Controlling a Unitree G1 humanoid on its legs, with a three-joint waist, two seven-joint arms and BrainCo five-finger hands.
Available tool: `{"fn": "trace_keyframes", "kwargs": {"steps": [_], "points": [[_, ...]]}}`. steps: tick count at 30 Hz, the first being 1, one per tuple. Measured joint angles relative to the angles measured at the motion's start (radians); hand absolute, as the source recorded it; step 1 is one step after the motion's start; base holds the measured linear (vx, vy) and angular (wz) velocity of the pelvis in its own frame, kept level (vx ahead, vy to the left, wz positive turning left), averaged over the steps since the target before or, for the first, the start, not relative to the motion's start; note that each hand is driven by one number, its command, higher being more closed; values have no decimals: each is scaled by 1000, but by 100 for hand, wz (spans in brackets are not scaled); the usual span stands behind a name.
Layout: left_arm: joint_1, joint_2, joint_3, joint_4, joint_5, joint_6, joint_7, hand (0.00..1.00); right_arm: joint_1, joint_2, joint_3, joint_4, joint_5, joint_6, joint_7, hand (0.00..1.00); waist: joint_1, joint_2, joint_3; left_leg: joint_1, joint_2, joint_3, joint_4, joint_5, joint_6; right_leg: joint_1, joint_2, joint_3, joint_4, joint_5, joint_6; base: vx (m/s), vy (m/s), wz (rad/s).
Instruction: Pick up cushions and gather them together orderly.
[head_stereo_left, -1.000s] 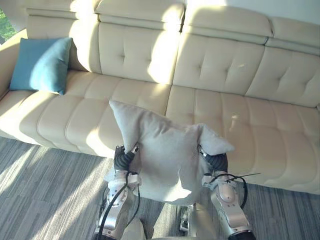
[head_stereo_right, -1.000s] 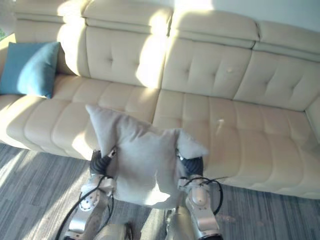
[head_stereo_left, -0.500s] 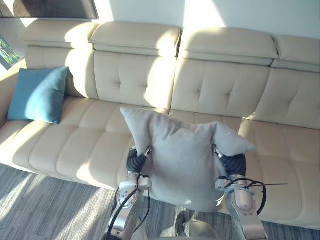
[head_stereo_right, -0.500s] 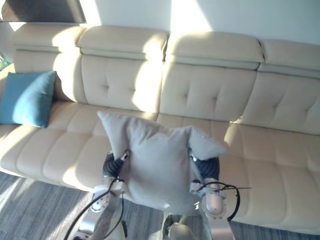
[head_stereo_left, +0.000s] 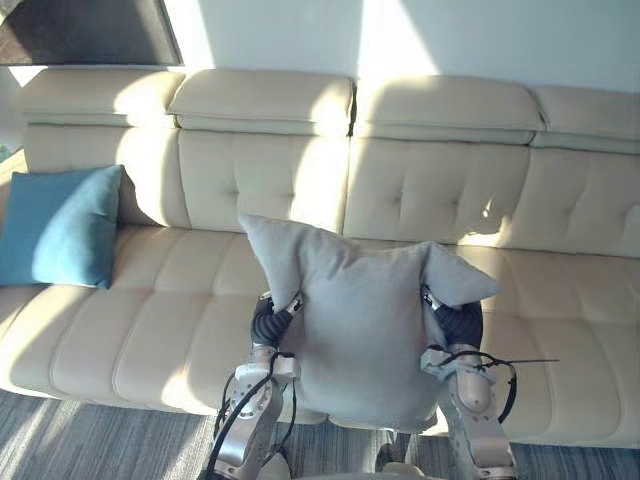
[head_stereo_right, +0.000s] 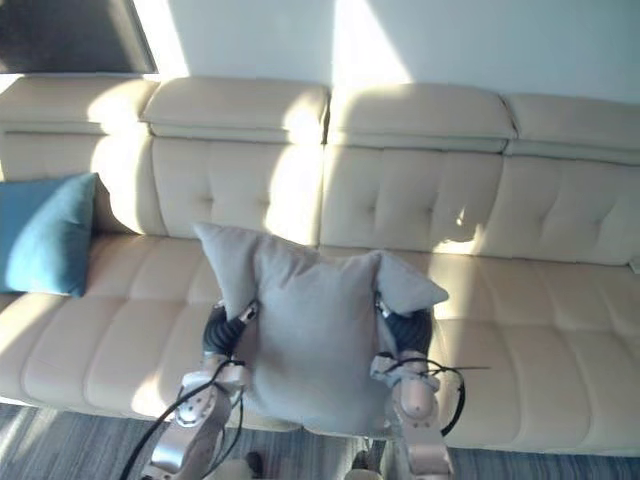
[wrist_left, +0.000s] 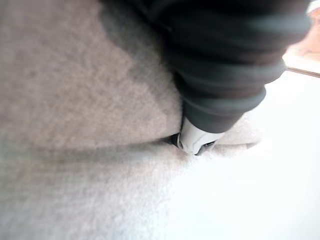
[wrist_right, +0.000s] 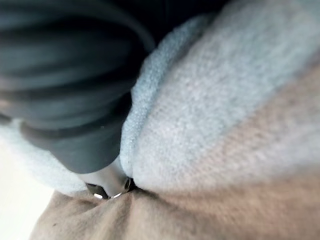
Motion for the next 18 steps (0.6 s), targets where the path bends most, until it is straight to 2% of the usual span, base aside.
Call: {"fn": "trace_keyframes", "kwargs": {"steps": [9,14,17,18], "points": [[-75,32,10,0,11,0,54,100,-196,-58,28,149,-44,1,-16,100,-4,2,-2,28,10,5,-134,72,-10,-7,24,21,-79,55,-16,5,-34,-10],[-111,33,32,4,15,0,71,100,-266,-87,50,194,-78,3,-16,100,-3,2,-2,34,10,-2,-142,77,-9,-1,26,19,-85,60,-19,0,0,0],[-232,42,51,79,20,0,88,100,-390,-118,63,273,-78,11,-28,100,-2,3,28,-1,9,-13,-143,97,-6,-25,27,9,-92,79,-20,-80,3,11],[-327,64,61,124,20,0,96,100,-484,-136,64,316,-78,16,-37,100,-2,3,55,-48,10,-25,-141,115,-6,-72,29,4,-85,93,-20,-207,-2,9]]}}
